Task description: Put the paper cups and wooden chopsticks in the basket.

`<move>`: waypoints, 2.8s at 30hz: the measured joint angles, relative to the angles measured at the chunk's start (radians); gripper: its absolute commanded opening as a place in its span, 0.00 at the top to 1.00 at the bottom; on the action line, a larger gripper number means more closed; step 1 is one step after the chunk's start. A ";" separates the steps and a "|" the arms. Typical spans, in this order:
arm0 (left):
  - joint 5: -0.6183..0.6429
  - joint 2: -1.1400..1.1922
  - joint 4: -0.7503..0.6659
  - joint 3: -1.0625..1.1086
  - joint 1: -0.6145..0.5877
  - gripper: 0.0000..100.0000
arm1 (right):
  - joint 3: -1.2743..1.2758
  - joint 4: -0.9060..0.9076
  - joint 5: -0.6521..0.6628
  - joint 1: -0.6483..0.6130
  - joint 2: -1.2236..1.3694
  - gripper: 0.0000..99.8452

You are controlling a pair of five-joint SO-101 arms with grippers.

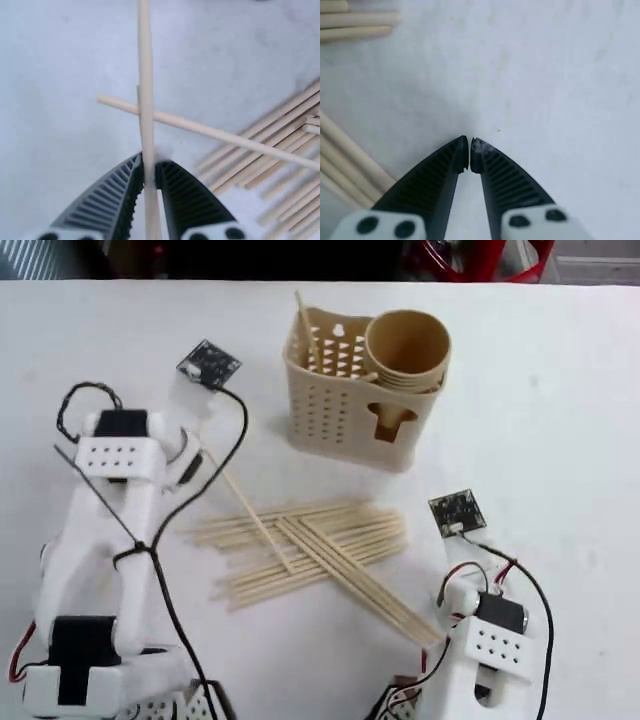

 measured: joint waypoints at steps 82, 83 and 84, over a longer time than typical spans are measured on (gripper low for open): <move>0.124 0.838 0.210 -0.847 -0.092 0.89 | 0.005 0.000 0.000 0.000 0.000 0.98; 0.095 0.845 0.230 -0.845 -0.094 0.89 | 0.005 0.000 0.000 0.000 0.000 0.98; 0.072 0.850 0.247 -0.844 -0.094 0.89 | 0.005 0.000 0.000 0.000 0.000 0.98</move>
